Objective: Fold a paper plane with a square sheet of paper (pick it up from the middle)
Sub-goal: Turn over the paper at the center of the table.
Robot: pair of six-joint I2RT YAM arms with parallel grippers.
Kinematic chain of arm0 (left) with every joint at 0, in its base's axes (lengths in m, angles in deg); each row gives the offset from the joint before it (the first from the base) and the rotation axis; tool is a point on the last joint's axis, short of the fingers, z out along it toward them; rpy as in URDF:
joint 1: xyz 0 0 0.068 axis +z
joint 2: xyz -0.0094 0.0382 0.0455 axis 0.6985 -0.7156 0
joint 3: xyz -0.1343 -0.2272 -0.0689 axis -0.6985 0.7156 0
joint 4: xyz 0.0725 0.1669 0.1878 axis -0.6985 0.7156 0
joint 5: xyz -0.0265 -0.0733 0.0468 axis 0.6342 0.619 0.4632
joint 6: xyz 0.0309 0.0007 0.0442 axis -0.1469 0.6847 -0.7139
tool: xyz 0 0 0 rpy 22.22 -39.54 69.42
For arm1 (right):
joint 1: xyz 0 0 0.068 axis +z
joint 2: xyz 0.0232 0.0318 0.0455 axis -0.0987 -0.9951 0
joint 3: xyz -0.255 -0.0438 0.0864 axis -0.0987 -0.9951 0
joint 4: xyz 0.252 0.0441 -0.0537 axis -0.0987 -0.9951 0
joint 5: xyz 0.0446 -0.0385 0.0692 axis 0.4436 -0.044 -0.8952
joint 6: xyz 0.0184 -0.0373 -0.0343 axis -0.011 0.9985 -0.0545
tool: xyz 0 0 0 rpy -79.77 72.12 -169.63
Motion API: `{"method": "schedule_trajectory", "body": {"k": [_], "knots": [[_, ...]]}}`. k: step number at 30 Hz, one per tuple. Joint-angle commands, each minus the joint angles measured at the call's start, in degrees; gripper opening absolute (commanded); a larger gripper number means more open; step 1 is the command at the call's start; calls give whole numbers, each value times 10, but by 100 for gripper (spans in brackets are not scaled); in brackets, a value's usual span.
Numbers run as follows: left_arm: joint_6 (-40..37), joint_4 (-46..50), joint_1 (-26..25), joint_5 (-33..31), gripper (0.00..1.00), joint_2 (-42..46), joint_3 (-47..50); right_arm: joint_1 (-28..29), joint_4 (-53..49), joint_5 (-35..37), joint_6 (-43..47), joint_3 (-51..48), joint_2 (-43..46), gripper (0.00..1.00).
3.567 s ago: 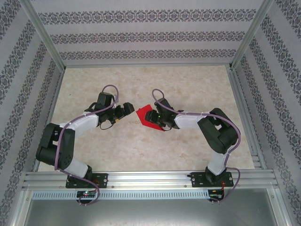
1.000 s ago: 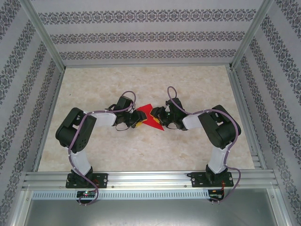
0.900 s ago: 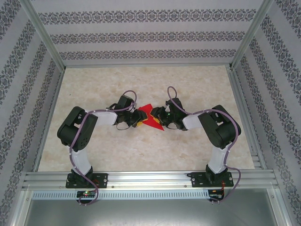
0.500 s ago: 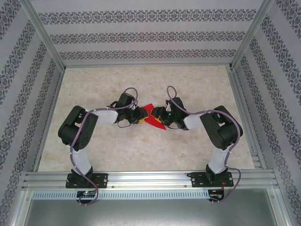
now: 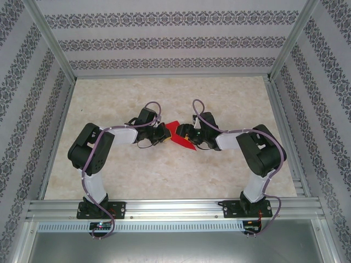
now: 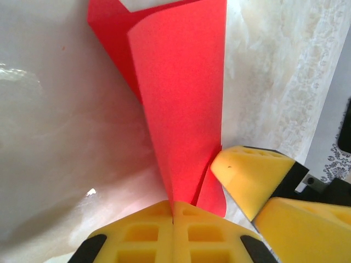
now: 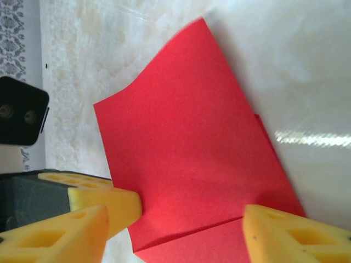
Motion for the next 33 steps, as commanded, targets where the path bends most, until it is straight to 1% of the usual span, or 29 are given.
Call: {"method": "schedule_trajectory", "body": {"k": [1,3,6,8,11,13,16,18,20,23,26,29,31,33], "knots": [[-4,11,-7,-4,0,1,-17,-8,-21,38,78,9,51,76],[3,20,-7,-7,0,5,-20,-5,-27,54,113,5,74,85],[19,24,-7,-1,0,7,-24,4,-63,98,180,1,105,98],[24,34,-7,-1,0,9,-32,23,-85,158,227,-6,131,98],[24,58,-7,-5,0,11,-43,61,-93,282,298,-35,172,98],[26,67,-8,-4,0,10,-50,72,-88,315,345,-53,191,98],[26,81,-8,-4,0,9,-59,79,-82,320,394,-72,210,98],[24,93,-8,-8,0,9,-65,88,-77,320,430,-78,209,97],[24,101,-8,-9,0,9,-69,119,-30,351,487,-103,207,97],[24,113,-8,-11,0,10,-75,148,32,354,534,-130,194,95],[26,124,-7,-13,0,13,-80,164,64,348,562,-134,168,88],[25,136,-8,-13,0,15,-85,178,80,355,582,-126,134,77],[24,145,-8,-12,0,18,-87,187,89,371,596,-118,112,72],[24,151,-7,-10,0,20,-89,195,96,386,609,-111,92,69]]}}
